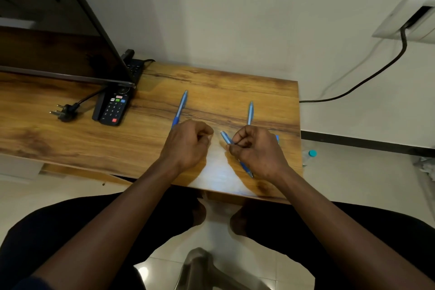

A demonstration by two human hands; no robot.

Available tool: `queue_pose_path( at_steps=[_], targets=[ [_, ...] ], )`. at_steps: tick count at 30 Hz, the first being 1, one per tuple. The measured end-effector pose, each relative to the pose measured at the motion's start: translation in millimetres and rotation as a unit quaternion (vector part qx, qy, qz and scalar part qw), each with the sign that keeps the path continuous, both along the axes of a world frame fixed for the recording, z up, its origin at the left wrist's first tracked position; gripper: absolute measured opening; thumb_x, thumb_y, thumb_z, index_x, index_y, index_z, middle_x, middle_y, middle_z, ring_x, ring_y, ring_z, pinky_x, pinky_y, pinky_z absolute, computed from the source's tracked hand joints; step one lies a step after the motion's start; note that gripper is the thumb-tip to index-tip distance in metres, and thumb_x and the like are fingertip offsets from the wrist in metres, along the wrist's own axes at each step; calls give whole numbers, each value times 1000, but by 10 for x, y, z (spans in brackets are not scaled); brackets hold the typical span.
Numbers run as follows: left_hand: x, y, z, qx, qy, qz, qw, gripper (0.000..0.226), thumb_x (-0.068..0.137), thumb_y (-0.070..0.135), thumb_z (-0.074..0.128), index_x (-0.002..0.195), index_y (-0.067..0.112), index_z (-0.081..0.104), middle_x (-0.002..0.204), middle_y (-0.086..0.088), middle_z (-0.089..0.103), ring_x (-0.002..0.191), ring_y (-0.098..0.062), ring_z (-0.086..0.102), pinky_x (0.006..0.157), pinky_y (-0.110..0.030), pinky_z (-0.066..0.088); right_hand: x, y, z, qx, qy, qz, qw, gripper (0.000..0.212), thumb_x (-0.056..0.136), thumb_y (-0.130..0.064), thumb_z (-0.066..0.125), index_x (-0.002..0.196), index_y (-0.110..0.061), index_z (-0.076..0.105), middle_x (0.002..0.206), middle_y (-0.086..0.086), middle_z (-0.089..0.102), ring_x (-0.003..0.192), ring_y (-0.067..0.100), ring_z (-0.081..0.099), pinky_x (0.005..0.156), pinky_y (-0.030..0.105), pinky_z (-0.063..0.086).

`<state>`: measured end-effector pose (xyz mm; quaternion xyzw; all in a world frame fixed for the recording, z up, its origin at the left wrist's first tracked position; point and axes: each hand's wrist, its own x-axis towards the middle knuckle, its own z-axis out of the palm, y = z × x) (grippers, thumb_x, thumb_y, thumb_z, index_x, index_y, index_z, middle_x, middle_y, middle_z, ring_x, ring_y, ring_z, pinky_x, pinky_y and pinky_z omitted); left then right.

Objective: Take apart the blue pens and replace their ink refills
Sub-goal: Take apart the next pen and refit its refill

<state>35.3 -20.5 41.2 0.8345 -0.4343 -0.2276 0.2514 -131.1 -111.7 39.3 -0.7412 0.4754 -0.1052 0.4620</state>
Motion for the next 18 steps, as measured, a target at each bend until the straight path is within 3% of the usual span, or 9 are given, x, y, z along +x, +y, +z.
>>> queue_pose_path(
  at_steps=[2,4,7,18],
  targets=[
    [29,4,-1,-62,131,64,987,17,99,13,70,111,20,80,108,8,78,100,-6,72,92,-26,58,0,4,12,3,-8,3,1000,15,82,-27,84,84,-24,70,76,-4,76,74,9,72,77,44,62],
    [50,8,31,-103,261,110,953,16,99,10,70,106,19,80,100,4,80,96,-14,76,85,-31,63,8,11,19,2,-17,8,1000,15,83,-28,84,84,-25,69,76,-4,76,73,10,72,77,46,62],
    [56,-3,87,-138,366,123,912,13,99,6,69,106,13,78,93,-4,80,94,-20,77,81,-30,64,14,26,32,6,-29,15,999,15,83,-26,84,84,-25,69,76,-4,75,72,10,72,77,45,62],
    [43,1,117,-141,385,91,907,14,98,2,68,109,5,75,101,-14,79,95,-22,79,79,-29,65,-10,38,62,-7,-50,23,998,16,84,-26,83,88,-23,68,76,-4,74,68,6,68,69,35,57]
  ],
)
